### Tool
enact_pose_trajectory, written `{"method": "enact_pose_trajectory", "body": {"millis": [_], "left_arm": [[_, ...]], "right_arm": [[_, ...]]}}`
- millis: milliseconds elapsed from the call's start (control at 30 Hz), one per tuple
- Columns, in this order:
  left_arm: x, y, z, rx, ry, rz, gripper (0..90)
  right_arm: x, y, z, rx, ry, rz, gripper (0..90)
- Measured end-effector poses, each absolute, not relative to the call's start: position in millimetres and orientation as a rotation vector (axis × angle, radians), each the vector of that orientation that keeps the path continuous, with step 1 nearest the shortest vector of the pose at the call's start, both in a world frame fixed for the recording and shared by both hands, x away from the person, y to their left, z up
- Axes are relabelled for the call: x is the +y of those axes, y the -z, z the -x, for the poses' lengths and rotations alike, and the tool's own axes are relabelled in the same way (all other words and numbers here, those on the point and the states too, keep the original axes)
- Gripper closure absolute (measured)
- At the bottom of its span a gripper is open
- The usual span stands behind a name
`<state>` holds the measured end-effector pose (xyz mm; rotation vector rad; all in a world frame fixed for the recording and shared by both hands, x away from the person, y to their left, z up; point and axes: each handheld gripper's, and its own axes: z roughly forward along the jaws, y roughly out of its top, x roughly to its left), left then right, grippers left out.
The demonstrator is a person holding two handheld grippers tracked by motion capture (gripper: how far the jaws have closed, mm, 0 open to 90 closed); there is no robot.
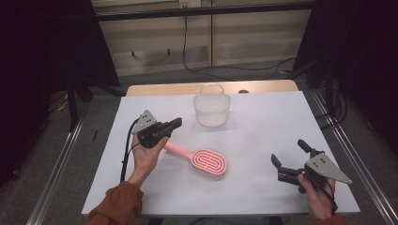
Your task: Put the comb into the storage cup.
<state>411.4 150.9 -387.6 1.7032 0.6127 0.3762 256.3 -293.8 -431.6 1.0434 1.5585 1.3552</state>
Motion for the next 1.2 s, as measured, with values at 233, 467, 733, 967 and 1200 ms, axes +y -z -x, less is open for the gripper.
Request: {"method": "enact_pose_trajectory", "body": {"millis": [233, 467, 733, 967, 1200], "left_arm": [[147.1, 387.5, -417.9, 0.645, -0.321, -1.811, 90.0], [143.6, 390.4, -439.9, 0.721, -0.198, -1.877, 90.0], [143.3, 397.0, -446.8, 0.786, -0.149, -1.993, 90.0], [138.9, 402.7, -442.7, 0.733, -0.207, -2.125, 90.0], [135.6, 408.8, -444.2, 0.737, -0.198, -2.196, 90.0]], "right_arm": [[-294.2, 431.8, -256.8, 1.554, -1.350, -1.047, 0.0], [-294.0, 432.1, -257.3, 1.552, -1.343, -1.051, 0.0], [-294.3, 432.2, -256.9, 1.554, -1.347, -1.052, 0.0], [-293.3, 432.6, -257.2, 1.557, -1.345, -1.047, 0.0], [-293.5, 432.8, -257.1, 1.560, -1.347, -1.046, 0.0]]}}
